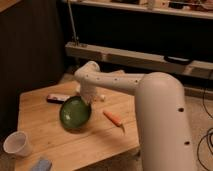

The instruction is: Drag the ceramic bowl in a circle

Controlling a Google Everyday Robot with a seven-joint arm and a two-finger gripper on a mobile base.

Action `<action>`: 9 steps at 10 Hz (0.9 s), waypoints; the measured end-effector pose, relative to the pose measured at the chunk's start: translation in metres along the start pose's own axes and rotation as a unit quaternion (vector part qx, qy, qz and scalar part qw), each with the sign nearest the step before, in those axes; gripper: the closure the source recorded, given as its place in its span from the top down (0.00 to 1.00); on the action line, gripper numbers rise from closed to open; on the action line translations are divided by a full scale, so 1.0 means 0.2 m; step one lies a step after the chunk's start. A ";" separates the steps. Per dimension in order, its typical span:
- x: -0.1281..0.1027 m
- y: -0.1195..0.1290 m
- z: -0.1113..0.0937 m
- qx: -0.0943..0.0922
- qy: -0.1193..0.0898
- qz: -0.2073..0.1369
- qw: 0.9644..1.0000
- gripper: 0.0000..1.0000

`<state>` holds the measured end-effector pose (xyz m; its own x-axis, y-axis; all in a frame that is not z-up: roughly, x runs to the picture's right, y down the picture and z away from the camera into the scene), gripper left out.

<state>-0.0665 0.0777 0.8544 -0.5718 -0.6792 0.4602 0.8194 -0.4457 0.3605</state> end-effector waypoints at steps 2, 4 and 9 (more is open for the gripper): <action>-0.17 0.12 -0.07 -0.028 -0.018 0.017 0.999 0.18; -0.39 0.25 -0.11 -0.055 -0.047 0.037 0.997 0.18; -0.79 0.10 -0.14 -0.021 -0.099 0.048 0.994 0.18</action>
<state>0.0415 0.1593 0.7663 -0.4849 -0.5925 0.6433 0.8687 -0.4115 0.2757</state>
